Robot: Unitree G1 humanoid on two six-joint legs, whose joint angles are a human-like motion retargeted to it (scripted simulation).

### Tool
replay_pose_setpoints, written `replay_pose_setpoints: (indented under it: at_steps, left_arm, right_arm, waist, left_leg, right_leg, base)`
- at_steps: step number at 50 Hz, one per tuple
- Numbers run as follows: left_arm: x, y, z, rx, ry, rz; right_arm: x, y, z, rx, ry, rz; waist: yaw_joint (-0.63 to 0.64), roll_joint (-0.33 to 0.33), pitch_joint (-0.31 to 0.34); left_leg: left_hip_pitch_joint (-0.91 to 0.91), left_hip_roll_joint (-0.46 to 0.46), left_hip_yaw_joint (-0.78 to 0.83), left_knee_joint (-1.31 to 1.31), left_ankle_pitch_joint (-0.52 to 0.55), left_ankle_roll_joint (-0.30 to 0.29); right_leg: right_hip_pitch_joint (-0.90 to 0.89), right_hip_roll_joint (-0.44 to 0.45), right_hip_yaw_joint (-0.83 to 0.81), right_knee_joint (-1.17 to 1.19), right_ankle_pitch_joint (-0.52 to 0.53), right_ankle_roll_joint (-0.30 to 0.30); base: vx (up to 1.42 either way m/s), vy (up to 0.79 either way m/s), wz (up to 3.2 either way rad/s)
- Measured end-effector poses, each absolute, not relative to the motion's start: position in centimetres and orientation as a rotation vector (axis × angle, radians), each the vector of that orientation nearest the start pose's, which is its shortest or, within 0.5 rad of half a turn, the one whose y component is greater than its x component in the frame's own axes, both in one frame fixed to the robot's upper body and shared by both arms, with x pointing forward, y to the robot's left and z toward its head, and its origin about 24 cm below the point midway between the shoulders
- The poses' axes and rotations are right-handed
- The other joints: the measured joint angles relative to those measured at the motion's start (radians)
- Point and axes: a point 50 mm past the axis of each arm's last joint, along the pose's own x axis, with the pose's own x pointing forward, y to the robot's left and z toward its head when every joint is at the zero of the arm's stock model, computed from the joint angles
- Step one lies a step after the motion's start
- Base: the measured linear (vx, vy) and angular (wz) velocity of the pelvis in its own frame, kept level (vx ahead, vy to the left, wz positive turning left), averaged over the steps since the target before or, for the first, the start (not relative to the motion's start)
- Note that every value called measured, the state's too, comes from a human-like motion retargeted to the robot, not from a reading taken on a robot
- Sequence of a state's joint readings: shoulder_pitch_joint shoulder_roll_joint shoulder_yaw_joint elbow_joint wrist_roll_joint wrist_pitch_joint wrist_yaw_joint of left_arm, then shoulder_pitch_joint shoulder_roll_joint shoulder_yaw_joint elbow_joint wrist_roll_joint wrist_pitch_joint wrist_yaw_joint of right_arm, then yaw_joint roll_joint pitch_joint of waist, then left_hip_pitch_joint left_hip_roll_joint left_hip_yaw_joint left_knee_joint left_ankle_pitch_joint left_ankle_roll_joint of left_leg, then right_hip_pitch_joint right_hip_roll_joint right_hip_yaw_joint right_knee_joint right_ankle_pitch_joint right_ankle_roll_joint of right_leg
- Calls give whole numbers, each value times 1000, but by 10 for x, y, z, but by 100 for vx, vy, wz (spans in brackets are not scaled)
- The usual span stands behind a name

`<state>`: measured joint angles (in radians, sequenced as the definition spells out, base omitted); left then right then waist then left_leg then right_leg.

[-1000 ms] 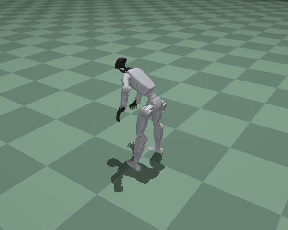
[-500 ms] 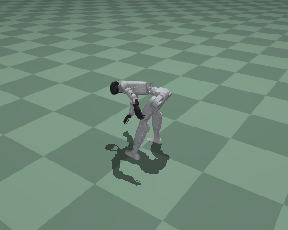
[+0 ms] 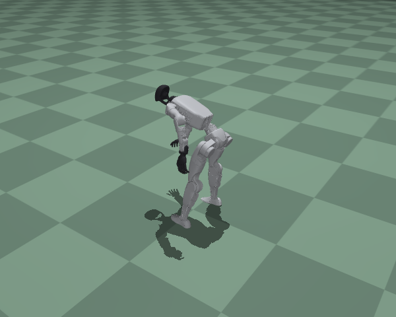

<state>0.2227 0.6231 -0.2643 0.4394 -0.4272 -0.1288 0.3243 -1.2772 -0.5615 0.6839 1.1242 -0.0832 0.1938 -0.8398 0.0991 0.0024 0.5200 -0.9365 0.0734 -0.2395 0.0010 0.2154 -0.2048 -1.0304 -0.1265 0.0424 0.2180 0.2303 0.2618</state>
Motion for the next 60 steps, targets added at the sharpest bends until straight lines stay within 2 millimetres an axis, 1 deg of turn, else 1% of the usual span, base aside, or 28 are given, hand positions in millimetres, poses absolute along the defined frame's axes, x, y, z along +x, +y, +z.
replay_pose_setpoints:
  at_steps: [3,7,10,12,15,17,18,20,25,28,31,35,37,41,43,45,47,50,53,55,60]
  left_arm:
    - [154,294,-63,344,593,327]
    - [145,291,-76,396,669,281]
    - [139,289,-85,458,731,227]
    - [135,288,-90,503,768,193]
    - [129,287,-96,554,816,157]
    - [125,287,-100,578,842,139]
    - [124,287,-101,575,851,147]
    - [122,286,-104,572,868,155]
    - [124,283,-109,569,888,164]
    - [126,280,-111,584,898,151]
    - [123,278,-115,609,918,126]
    - [111,276,-122,641,971,84]
    - [98,275,-127,656,1012,47]
    - [88,275,-130,665,1053,26]
    - [87,277,-128,685,1042,18]
    - [93,279,-122,711,997,21]
    - [105,282,-111,728,917,39]
    - [130,283,-89,729,772,75]
    - [155,283,-67,727,639,93]
    - [170,282,-53,742,568,91]
    - [202,274,-29,833,433,43]
  right_arm:
    - [402,-214,220,-982,-363,-751]
    - [385,-199,182,-909,-397,-553]
    - [366,-190,166,-871,-425,-384]
    - [353,-186,162,-853,-444,-271]
    - [332,-180,160,-844,-478,-120]
    - [318,-177,163,-845,-513,-48]
    - [312,-175,164,-858,-527,-14]
    - [300,-172,168,-878,-561,38]
    - [274,-169,178,-903,-638,97]
    - [263,-168,181,-912,-665,113]
    - [254,-168,183,-919,-682,126]
    - [243,-168,185,-921,-695,149]
    - [237,-169,185,-917,-701,167]
    - [232,-172,184,-939,-688,176]
    - [228,-175,180,-937,-661,183]
    - [222,-179,173,-907,-615,199]
    - [212,-183,164,-836,-546,235]
    - [195,-187,149,-687,-420,314]
    - [179,-192,138,-607,-299,388]
    - [171,-197,131,-629,-234,416]
    - [166,-214,114,-843,-113,399]
  waist:
    - [1,-40,-4]
    - [15,-72,-77]
    - [29,-82,-126]
    - [38,-83,-153]
    - [48,-77,-188]
    - [55,-72,-197]
    - [53,-67,-214]
    - [54,-59,-235]
    - [59,-45,-257]
    - [58,-42,-267]
    - [53,-40,-285]
    - [45,-37,-318]
    - [39,-38,-346]
    - [38,-34,-369]
    - [38,-34,-378]
    - [40,-36,-384]
    - [44,-39,-387]
    - [50,-44,-390]
    - [51,-48,-391]
    - [50,-51,-390]
    - [40,-56,-387]
  left_leg:
    - [139,-18,35,36,-48,31]
    - [272,-31,62,114,-134,58]
    - [381,-35,76,161,-196,72]
    - [460,-35,83,181,-234,77]
    - [585,-32,90,198,-283,81]
    - [682,-30,95,196,-315,81]
    - [712,-28,96,194,-321,82]
    - [781,-24,99,185,-336,83]
    - [937,-17,109,143,-356,84]
    - [1007,-13,115,110,-357,83]
    - [1061,-9,121,79,-356,80]
    - [1109,-4,133,49,-355,74]
    - [1105,-3,143,69,-375,78]
    - [1124,-1,146,45,-362,70]
    - [1123,-1,146,47,-364,72]
    - [1119,-4,142,50,-365,73]
    - [1113,-7,134,52,-365,76]
    - [1103,-14,119,53,-363,79]
    - [1094,-22,103,53,-359,82]
    - [1090,-26,94,52,-357,84]
    - [1088,-34,85,49,-354,85]
  right_leg:
    - [129,-12,36,24,-42,0]
    - [275,-18,59,52,-102,-9]
    - [394,-19,69,65,-151,-19]
    - [480,-19,71,68,-182,-27]
    - [614,-18,71,62,-224,-38]
    - [705,-19,66,70,-258,-33]
    - [744,-18,68,50,-260,-44]
    - [819,-18,67,28,-272,-51]
    - [975,-19,64,-18,-297,-58]
    - [1040,-21,62,-45,-306,-59]
    - [1089,-22,60,-68,-312,-55]
    - [1131,-22,60,-94,-318,-50]
    - [1128,-22,58,-80,-334,-47]
    - [1145,-22,64,-107,-329,-45]
    - [1146,-23,62,-108,-334,-44]
    - [1145,-26,57,-107,-338,-42]
    - [1145,-31,48,-106,-342,-39]
    - [1145,-39,32,-104,-346,-33]
    - [1145,-48,16,-103,-349,-28]
    - [1145,-53,7,-102,-350,-25]
    - [1145,-61,-2,-98,-352,-21]
  base:
    - [8,7,-43]
    - [15,4,-36]
    - [20,4,-32]
    - [22,4,-28]
    - [23,4,-23]
    - [24,4,-20]
    - [20,4,-14]
    - [19,4,-12]
    - [15,3,-13]
    - [10,2,-11]
    - [7,1,-10]
    - [3,1,-6]
    - [0,0,0]
    - [0,0,0]
    - [0,0,0]
    - [0,0,0]
    - [-1,2,20]
    - [-1,2,27]
    - [-1,2,28]
    - [-1,2,23]
    - [0,0,4]
